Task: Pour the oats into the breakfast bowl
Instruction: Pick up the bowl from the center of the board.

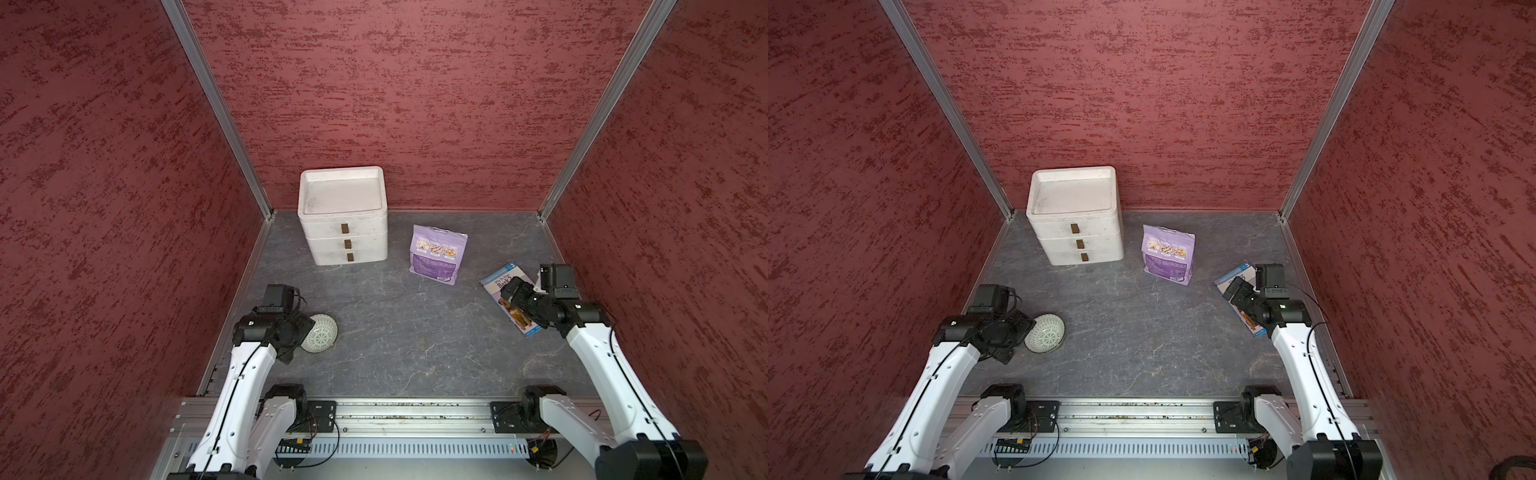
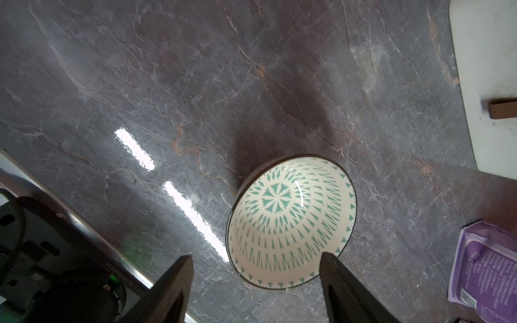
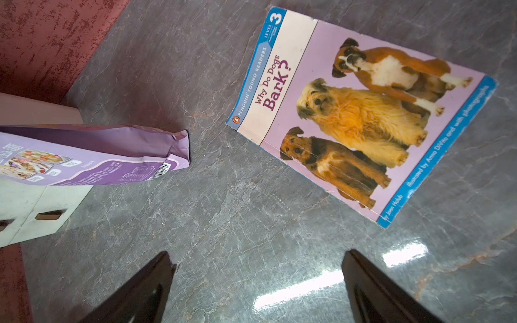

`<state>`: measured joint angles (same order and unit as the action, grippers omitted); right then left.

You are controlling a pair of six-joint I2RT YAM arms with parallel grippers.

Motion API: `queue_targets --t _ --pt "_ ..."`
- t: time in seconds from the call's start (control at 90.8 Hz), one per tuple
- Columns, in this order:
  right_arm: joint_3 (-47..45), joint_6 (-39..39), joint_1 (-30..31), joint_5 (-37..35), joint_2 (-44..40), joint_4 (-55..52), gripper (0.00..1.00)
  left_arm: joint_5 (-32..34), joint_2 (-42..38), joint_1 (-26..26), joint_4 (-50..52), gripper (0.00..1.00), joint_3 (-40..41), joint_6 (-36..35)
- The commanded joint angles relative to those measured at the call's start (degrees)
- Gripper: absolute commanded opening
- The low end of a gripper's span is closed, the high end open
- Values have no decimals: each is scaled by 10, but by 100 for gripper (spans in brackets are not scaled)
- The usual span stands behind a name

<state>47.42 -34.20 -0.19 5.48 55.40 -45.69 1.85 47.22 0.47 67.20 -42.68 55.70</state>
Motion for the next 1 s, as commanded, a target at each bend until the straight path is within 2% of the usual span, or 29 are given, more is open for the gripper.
queue_targets --t 0.0,0.099,0.209,0.342,0.529,0.672,0.837,0.992 --pt "-11 4 -1 7 -6 -2 99 14 -1 -5 2 75 23 27" --pt "-14 3 0 7 -6 0 98 -26 0 -6 -39 68 59 38" --pt "-7 9 0 10 -1 -5 98 -23 3 -8 -60 65 73 40" --pt "-6 10 0 17 -2 -5 99 -39 8 -8 -86 56 90 36" --pt "-11 10 0 49 -3 8 98 -37 11 -10 -113 53 108 34" --pt "-2 18 0 64 8 5 98 -43 19 -10 -141 38 127 34" --pt "13 29 4 54 5 -15 98 -57 35 -10 -163 25 121 19" --pt "23 33 4 52 4 -31 99 -61 46 -10 -168 2 123 7"
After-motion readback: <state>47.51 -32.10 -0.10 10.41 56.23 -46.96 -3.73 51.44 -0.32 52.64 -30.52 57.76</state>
